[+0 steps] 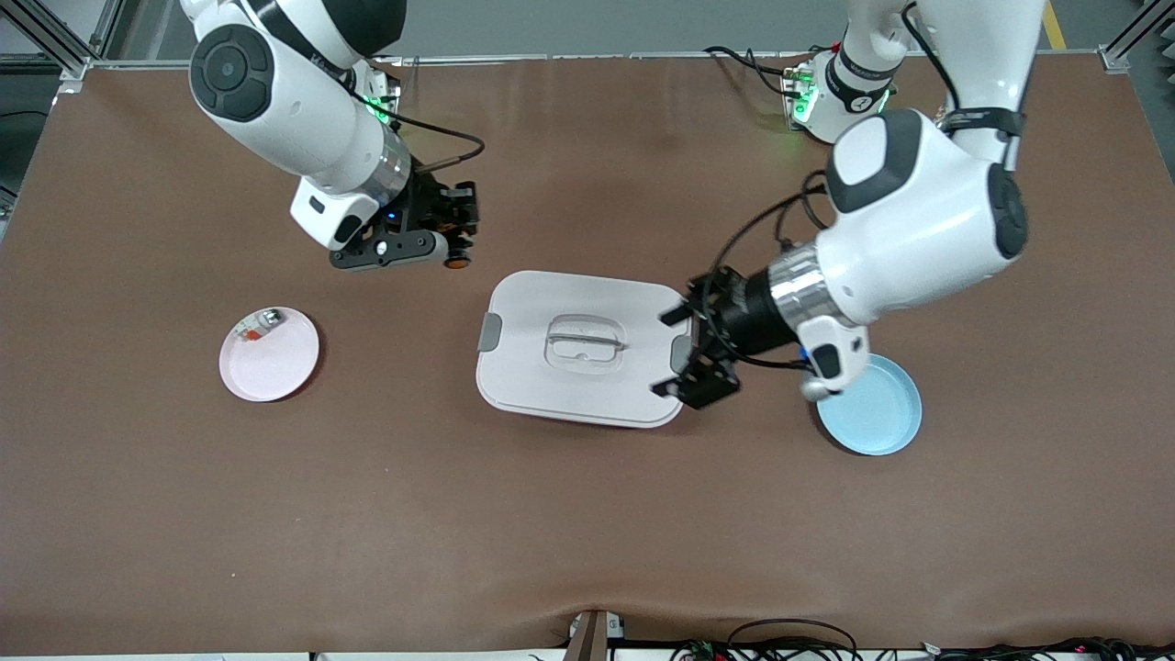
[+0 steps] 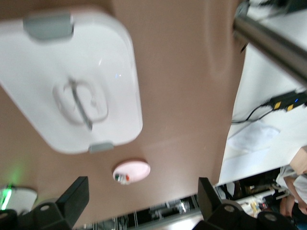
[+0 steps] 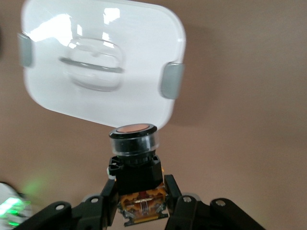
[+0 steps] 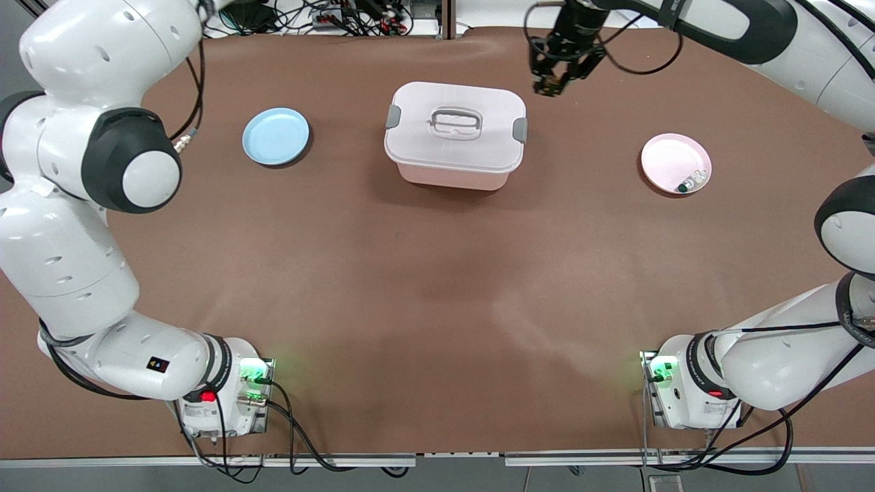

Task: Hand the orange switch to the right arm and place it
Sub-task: 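Open the left gripper and withdraw it while the right gripper carries the switch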

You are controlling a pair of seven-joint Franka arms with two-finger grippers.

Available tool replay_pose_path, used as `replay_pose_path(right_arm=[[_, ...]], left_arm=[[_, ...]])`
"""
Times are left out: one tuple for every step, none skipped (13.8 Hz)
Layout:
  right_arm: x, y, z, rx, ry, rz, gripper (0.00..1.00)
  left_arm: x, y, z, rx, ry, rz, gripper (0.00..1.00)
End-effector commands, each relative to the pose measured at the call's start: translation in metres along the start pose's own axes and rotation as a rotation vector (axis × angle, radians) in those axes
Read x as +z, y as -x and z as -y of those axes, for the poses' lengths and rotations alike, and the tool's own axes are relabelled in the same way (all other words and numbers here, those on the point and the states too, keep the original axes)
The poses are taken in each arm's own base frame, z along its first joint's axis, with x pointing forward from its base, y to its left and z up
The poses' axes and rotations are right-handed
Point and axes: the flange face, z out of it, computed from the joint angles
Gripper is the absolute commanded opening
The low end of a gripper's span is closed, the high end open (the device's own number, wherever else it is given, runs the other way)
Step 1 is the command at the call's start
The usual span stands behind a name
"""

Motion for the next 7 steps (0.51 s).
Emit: replay_pose_path(right_arm=[[-0.017,0.014,-0.028,-0.166,0.095,0.032,0.00],[-0.019,0.017,-0.047,-0.212,0.094,0.043,0.00],[-0.022,0.020,-0.064,-0.281,0.114,0.046,0.00],[-0.023,0.022,-0.080,-0.365,0.157,0.050,0.00],[-0.024,0.025,-0.094,-0.427,0.191,0.056,0.00],[-0.025,0.027,-0.112,-0.474,0.203,0.058,0.00],[-0.025,0.030,-0.126,-0.524,0.215,0.049,0.00]], left_arm=[[-0.014,-0.026,-0.001,0.149,-0.013,-0.154,1.00],[-0.014,-0.034,-0.001,0.209,-0.027,-0.212,1.00],[-0.021,-0.051,-0.004,0.238,-0.031,-0.269,1.00],[-0.025,-0.064,-0.005,0.258,-0.040,-0.308,1.00],[-0.025,-0.071,-0.004,0.273,-0.062,-0.340,1.00],[-0.028,-0.083,-0.002,0.281,-0.091,-0.385,1.00],[-0.034,-0.092,0.001,0.296,-0.133,-0.446,1.00]])
